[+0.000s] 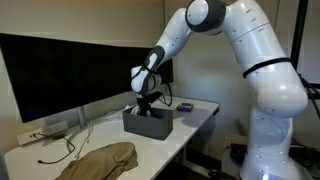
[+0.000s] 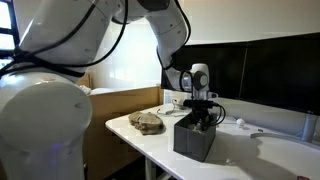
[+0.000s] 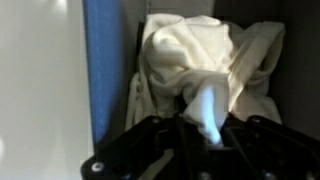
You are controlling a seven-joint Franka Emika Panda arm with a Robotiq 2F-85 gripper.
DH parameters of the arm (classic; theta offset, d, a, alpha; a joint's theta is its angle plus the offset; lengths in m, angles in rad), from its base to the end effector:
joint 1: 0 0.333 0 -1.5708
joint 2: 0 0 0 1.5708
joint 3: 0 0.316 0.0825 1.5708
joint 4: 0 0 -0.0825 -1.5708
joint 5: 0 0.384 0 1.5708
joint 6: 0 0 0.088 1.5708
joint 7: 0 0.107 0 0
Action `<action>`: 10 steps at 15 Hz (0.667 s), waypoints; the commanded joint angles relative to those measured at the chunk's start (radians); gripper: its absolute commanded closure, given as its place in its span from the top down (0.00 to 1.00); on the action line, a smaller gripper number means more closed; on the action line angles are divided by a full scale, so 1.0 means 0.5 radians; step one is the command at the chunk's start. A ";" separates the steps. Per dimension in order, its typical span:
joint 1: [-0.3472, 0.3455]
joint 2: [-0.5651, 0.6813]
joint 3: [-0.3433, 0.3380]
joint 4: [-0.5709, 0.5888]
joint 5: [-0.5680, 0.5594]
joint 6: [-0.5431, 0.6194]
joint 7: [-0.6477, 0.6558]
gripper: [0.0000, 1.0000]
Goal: Pick up the clothes from the table and put them in the box
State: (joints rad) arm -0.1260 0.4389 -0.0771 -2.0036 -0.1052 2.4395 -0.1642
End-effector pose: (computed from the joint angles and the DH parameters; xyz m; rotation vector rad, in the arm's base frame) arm 0.5948 -0.1214 0.2367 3.0422 0.0743 -0.0322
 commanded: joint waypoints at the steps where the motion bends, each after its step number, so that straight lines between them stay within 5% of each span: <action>1: -0.004 -0.053 0.001 -0.005 0.009 -0.051 -0.011 0.04; 10: 0.009 -0.379 0.028 -0.011 0.032 -0.154 -0.034 0.07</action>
State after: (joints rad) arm -0.1253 0.3518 -0.0701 -1.9864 -0.1043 2.4127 -0.1641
